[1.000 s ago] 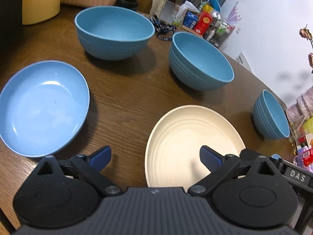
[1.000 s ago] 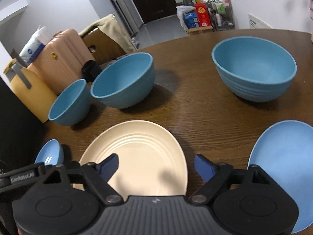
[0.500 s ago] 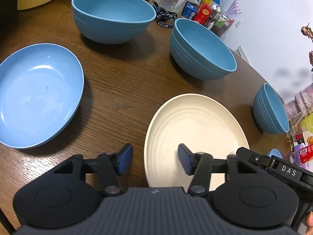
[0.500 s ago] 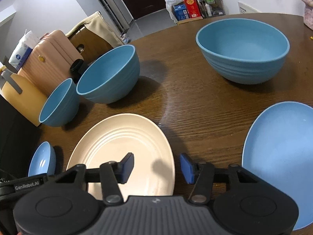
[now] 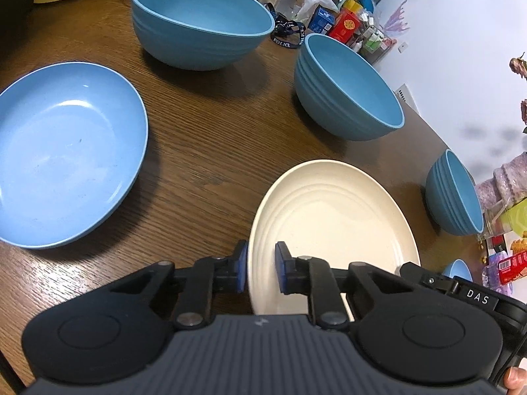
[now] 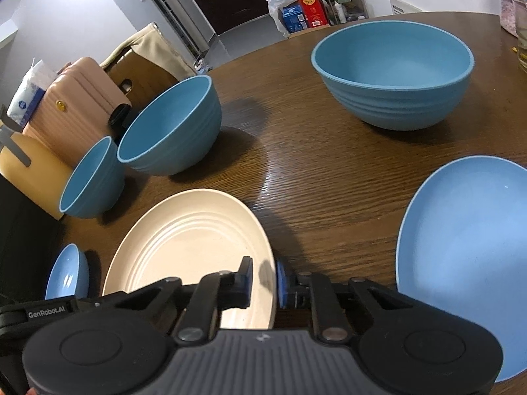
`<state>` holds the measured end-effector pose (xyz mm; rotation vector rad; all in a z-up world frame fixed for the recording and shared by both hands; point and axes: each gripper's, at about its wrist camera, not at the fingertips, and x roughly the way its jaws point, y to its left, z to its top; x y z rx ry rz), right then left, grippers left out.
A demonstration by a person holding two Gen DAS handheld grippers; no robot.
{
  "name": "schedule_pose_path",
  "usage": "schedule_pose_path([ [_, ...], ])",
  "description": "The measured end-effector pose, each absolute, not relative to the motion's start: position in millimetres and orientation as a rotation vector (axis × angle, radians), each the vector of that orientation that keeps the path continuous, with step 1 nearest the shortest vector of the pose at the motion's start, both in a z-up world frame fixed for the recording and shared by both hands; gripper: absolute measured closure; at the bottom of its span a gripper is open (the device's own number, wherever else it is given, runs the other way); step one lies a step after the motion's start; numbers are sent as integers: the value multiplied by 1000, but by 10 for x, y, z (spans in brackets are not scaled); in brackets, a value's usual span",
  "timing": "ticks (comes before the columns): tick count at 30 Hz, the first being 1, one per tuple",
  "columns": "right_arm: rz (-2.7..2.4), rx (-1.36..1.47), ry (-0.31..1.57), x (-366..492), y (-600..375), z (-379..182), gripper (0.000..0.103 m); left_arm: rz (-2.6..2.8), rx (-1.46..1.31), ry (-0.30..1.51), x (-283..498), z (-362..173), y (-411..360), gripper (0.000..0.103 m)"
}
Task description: Organize plates and bowls
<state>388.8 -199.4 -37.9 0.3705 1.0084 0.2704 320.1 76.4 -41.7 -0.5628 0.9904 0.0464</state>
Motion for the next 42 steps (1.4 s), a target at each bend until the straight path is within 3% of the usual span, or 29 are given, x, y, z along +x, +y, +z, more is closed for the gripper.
schedule_pose_path([
  [9, 266, 353, 988, 3827, -1986, -347, 97, 47, -550, 983, 3185, -410, 765, 85],
  [42, 285, 276, 807, 3070, -1965, -25, 97, 34, -444, 832, 2518, -92, 632, 85],
])
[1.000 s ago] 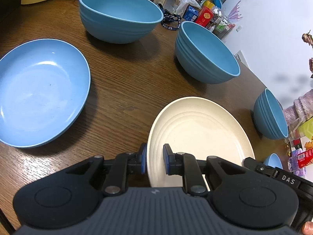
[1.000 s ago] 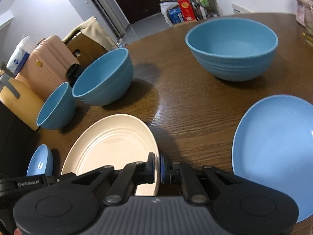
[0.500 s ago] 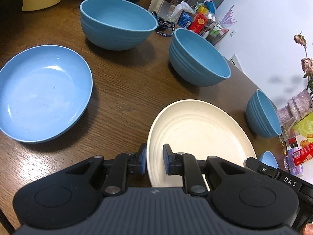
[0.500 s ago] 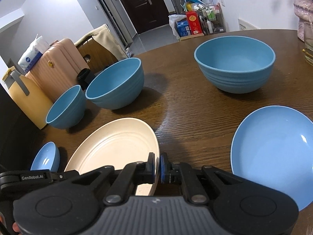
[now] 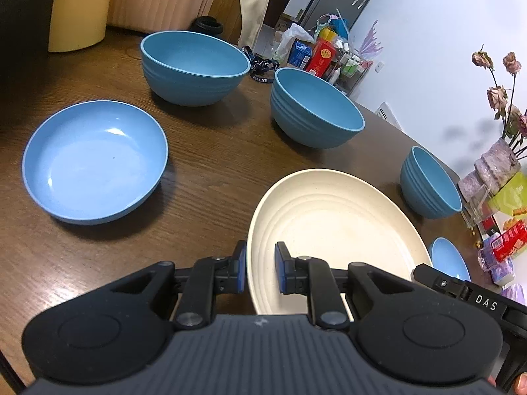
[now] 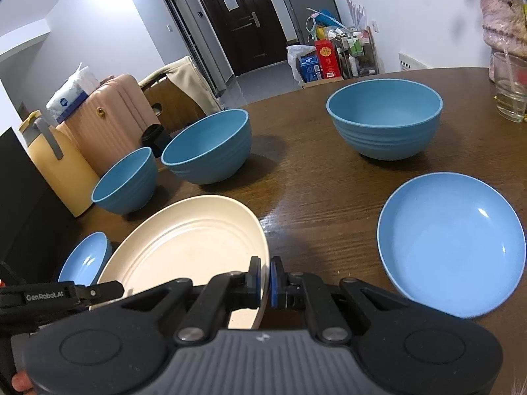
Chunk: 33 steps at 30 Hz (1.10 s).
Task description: Organize plates and bowls
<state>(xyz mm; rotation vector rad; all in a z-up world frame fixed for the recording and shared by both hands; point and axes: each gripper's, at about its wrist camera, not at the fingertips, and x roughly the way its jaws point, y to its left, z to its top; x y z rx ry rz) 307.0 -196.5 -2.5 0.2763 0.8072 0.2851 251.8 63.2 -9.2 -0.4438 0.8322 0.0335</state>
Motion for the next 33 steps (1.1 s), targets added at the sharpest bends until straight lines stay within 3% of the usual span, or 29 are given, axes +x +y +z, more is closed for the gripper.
schedule_pose_path([
  [33, 260, 250, 884, 2401, -1944, -372, 97, 52, -396, 920, 1987, -353, 569, 85],
])
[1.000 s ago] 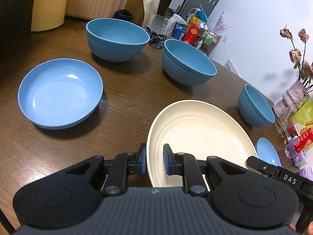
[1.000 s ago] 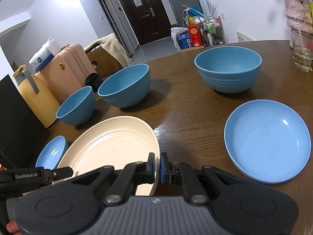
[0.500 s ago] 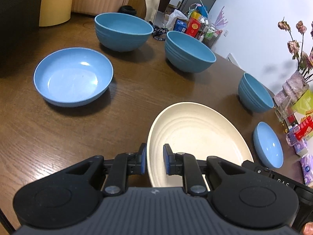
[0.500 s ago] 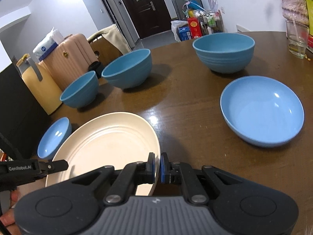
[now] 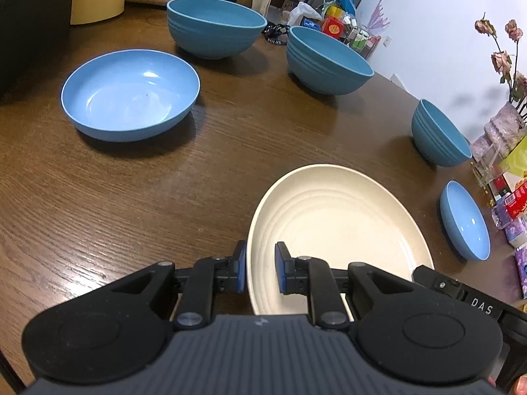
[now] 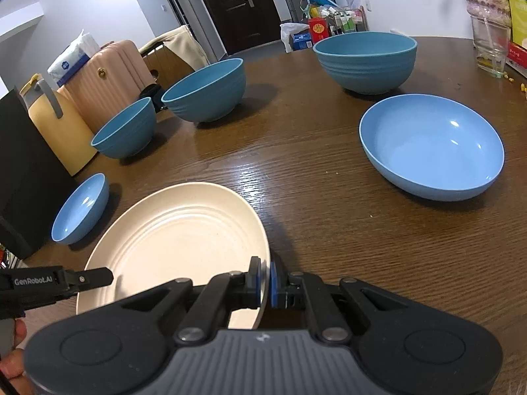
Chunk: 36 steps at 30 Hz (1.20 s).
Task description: Organize plates and bowls
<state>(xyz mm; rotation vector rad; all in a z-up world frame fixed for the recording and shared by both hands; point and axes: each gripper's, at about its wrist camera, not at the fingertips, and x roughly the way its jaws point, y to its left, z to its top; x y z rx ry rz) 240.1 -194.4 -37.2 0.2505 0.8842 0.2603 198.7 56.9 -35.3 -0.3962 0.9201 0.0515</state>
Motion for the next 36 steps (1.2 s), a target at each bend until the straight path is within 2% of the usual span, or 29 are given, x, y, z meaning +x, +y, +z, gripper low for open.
schedule_pose_path([
  [4, 255, 259, 882, 2387, -1965, -368, 97, 47, -403, 934, 1987, -377, 559, 85],
  [6, 263, 287, 890, 2399, -1984, -365, 91, 38, -417, 941, 1984, -384, 571, 83],
  [8, 258, 321, 893, 2384, -2026, -342, 87, 41, -412, 931, 1956, -358, 578, 71],
  [10, 251, 316, 867, 2327, -2038, -281, 74, 56, -395, 902, 1905, -300, 589, 45],
  [11, 246, 309, 849, 2287, -2038, -245, 56, 69, -382, 880, 1866, -260, 594, 40],
  [12, 235, 303, 828, 2240, -2039, -207, 37, 76, -371, 860, 1832, -223, 598, 31],
  [13, 224, 298, 807, 2192, -2039, -174, 31, 75, -366, 841, 1791, -183, 603, 21],
  [14, 217, 292, 785, 2138, -2036, -141, 20, 69, -367, 820, 1742, -146, 615, 17],
  [15, 212, 284, 765, 2083, -2030, -107, 12, 65, -364, 804, 1703, -111, 620, 12],
  [16, 206, 277, 749, 2040, -2022, -81, 9, 63, -358, 790, 1664, -80, 617, 4],
  [18, 185, 263, 718, 1932, -2011, -43, 0, 57, -346, 760, 1567, -24, 612, 0],
  [36, 148, 186, 664, 1433, -1826, 30, 0, 53, -230, 706, 1187, 155, 416, 0],
])
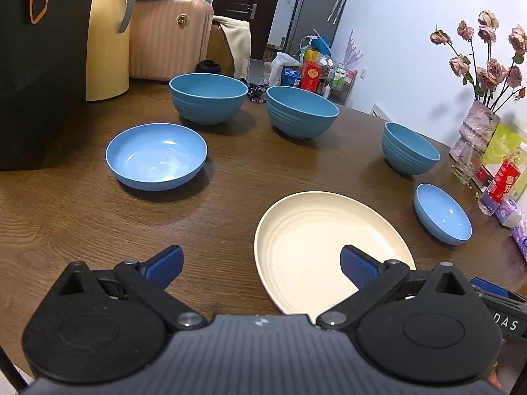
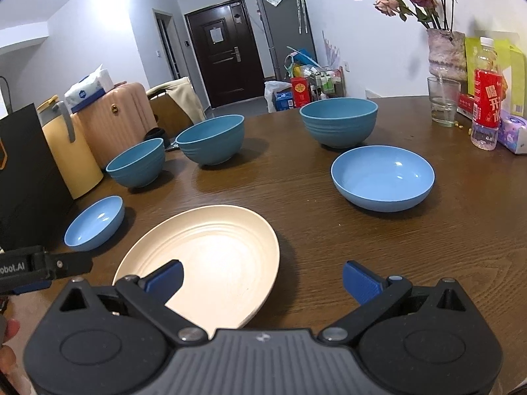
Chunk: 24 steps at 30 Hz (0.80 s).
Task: Organize plates and bowls
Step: 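Move both grippers to the rim of the light blue shallow plate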
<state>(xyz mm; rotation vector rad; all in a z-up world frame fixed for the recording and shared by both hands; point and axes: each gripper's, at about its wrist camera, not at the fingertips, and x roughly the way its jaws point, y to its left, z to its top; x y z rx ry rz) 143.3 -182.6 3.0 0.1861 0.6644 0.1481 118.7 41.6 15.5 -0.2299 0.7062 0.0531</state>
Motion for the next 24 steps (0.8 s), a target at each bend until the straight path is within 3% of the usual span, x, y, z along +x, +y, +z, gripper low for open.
schedule_pose_path([
  [24, 66, 201, 646, 1396, -2237, 116, 0, -18, -159, 691, 1300, 352, -61, 0],
])
